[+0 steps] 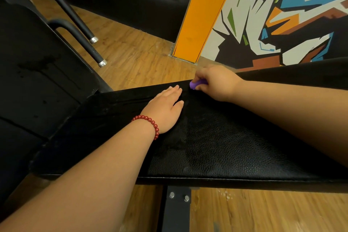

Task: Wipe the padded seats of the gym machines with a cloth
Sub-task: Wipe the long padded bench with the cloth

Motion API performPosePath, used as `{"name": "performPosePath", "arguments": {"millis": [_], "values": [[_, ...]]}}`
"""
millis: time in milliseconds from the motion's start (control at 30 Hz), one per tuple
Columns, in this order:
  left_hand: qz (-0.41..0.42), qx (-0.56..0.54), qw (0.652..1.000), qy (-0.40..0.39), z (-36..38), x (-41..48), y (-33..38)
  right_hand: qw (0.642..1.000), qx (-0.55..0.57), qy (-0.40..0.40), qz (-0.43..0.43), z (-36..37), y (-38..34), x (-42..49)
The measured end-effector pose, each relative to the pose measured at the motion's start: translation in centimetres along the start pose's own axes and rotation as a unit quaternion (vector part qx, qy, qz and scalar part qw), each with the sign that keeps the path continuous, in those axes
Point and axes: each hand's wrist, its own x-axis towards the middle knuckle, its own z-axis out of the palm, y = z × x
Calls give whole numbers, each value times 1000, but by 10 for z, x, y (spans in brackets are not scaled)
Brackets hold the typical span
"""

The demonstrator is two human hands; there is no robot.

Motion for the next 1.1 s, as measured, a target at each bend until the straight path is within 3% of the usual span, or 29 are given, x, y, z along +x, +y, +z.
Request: {"name": "performPosePath", "arguments": {"millis": [333, 500, 667, 800, 933, 1033, 1100], "values": [[11, -27, 1000, 4, -5, -14, 6, 994, 84, -58, -49, -18, -14, -56], [51, -144, 987, 50, -11, -37, 34, 986, 165, 18, -30, -23, -25, -84], [29, -298, 953, 53, -14, -56, 58, 979, 165, 116, -13, -19, -43, -110], [-36, -450, 889, 78, -17, -62, 69, 966, 209, 148, 19, -16, -51, -124], [-88, -527, 840, 95, -18, -71, 74, 932, 339, 113, 57, -19, -58, -130], [-95, -521, 841, 107, -23, -78, 73, 899, 427, 54, 83, -22, -57, -134], [-99, -526, 838, 108, -26, -83, 71, 902, 422, 44, 76, -21, -57, -134]]}}
